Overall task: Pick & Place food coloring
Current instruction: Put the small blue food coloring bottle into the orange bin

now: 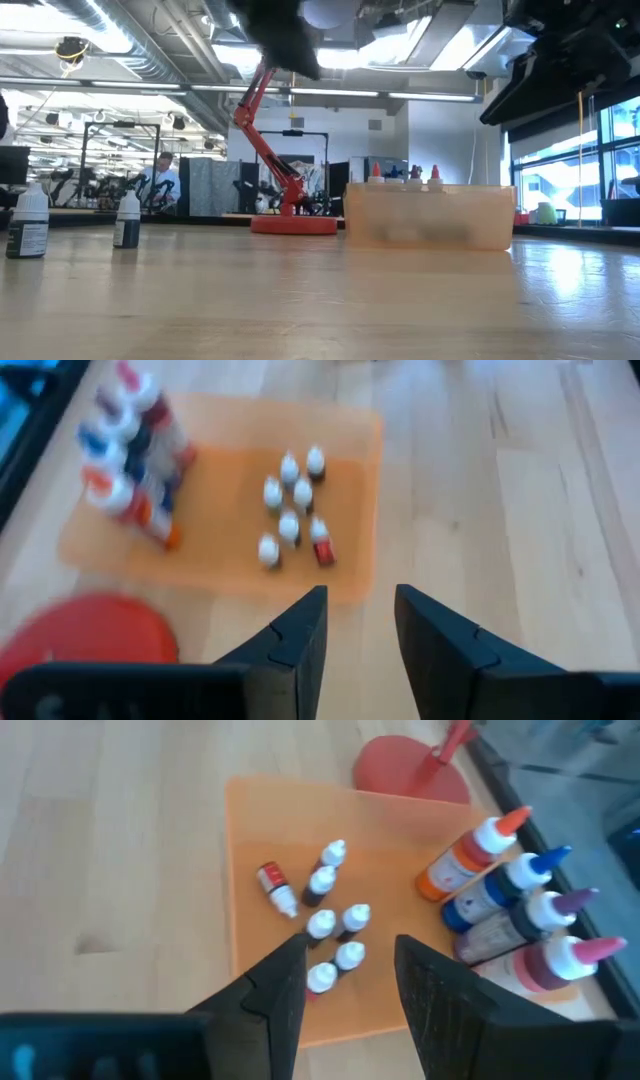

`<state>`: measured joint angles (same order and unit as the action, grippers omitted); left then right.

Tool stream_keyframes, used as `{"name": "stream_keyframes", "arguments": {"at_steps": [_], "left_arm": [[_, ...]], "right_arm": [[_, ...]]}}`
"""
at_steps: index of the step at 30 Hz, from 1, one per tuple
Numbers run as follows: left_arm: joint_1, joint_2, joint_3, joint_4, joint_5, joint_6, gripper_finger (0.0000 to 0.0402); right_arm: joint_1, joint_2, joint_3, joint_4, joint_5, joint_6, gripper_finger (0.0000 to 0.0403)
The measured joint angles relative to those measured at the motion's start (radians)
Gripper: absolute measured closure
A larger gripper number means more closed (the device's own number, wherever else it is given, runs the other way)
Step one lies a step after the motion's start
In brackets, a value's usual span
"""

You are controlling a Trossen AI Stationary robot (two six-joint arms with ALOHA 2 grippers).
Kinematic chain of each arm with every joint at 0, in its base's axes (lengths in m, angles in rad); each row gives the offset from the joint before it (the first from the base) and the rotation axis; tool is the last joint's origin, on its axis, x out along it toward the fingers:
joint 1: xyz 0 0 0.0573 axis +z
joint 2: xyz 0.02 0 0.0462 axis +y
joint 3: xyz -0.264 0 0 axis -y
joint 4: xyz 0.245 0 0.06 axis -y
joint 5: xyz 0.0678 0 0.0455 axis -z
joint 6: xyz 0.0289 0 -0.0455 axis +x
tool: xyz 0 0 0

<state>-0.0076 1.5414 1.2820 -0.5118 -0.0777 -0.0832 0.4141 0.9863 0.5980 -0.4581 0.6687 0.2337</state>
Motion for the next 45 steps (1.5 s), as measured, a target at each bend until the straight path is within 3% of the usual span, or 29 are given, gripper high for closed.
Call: {"name": "stream_keyframes", "arguments": {"at_steps": [9,19,30,45], "left_arm": [[-0.150,-0.252,-0.317,0.003,-0.035,-0.185,0.0285],[-0.283,-0.231,-0.457,0.154,-0.036,-0.281,0.0273],[-0.326,-0.160,-0.475,0.061,-0.037,-0.329,0.0189],[-0.344,-0.114,-0.476,-0.021,-0.062,-0.378,0.0188]], "right_arm": [[0.000,0.000,0.000,0.001,-0.017,0.000,0.0248],[0.000,0.000,0.000,0.006,-0.011,0.000,0.0248],[0.000,0.000,0.000,0.013,-0.008,0.001,0.0248],[0.000,0.000,0.000,0.013,-0.008,0.001,0.0248]]}}
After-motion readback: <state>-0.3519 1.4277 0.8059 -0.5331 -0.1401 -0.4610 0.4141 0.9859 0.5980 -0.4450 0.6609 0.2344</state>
